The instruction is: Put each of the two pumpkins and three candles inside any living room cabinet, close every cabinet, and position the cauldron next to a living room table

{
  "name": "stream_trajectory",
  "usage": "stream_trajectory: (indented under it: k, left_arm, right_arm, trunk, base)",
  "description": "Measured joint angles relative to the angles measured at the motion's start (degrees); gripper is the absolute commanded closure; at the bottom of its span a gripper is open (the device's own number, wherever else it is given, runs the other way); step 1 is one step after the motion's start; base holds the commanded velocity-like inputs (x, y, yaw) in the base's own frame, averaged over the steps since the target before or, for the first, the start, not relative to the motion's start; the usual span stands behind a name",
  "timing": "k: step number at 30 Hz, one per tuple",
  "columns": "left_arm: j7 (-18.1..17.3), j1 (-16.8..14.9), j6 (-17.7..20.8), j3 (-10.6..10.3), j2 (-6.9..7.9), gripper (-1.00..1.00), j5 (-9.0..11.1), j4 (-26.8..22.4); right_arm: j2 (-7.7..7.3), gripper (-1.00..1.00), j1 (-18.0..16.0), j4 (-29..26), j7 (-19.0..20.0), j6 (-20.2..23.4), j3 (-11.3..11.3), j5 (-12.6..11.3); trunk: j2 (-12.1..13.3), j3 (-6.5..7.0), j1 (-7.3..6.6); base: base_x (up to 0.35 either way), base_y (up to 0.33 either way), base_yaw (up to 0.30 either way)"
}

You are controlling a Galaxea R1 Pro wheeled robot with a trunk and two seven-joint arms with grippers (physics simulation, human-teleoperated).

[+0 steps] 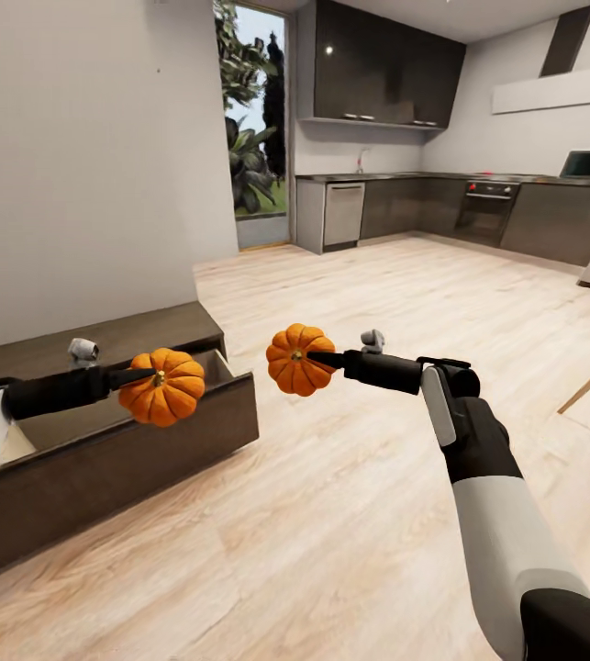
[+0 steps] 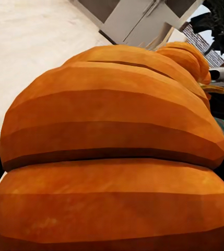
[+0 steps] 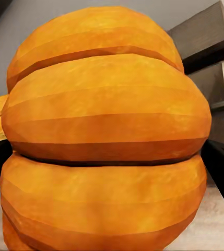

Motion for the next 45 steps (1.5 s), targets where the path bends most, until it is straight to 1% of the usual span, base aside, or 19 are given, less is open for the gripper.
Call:
stream_trajectory:
  k: [13, 16, 23, 45]
  left_arm:
    - [-0.05, -0.02, 0.07, 0.01, 0.01, 1.00, 0.10, -0.01]
    - [-0.09, -0.03, 0.09, 0.01, -0.02, 1.00, 0.22, -0.01]
    - [-0.09, -0.01, 0.11, 0.01, -0.03, 1.00, 0.23, -0.01]
    - [-0.09, 0.01, 0.14, 0.01, -0.05, 1.00, 0.24, 0.01]
  right_arm:
    - [0.02, 1.00, 0.00, -0.01, 0.01, 0.03, -0.01, -0.14]
    - [0.09, 1.00, -0.01, -0.02, 0.03, 0.20, -0.01, -0.56]
    - [0.04, 1.00, -0.01, -0.01, 0.04, 0.09, -0.01, -0.52]
    - [0.19, 1.00, -0.01, 0.06, -0.01, 0.10, -0.01, -0.55]
  trunk:
    - [0.00, 0.00, 0.00]
    - [0.00, 0.01, -0.01]
    - [0.00, 0.01, -0.01]
    - [0.00, 0.01, -0.01]
  base:
    - [0.000, -0.001, 0.245]
    - [0.000, -0.052, 0.188]
    - [0.000, -0.092, 0.098]
    - [0.004, -0.093, 0.281]
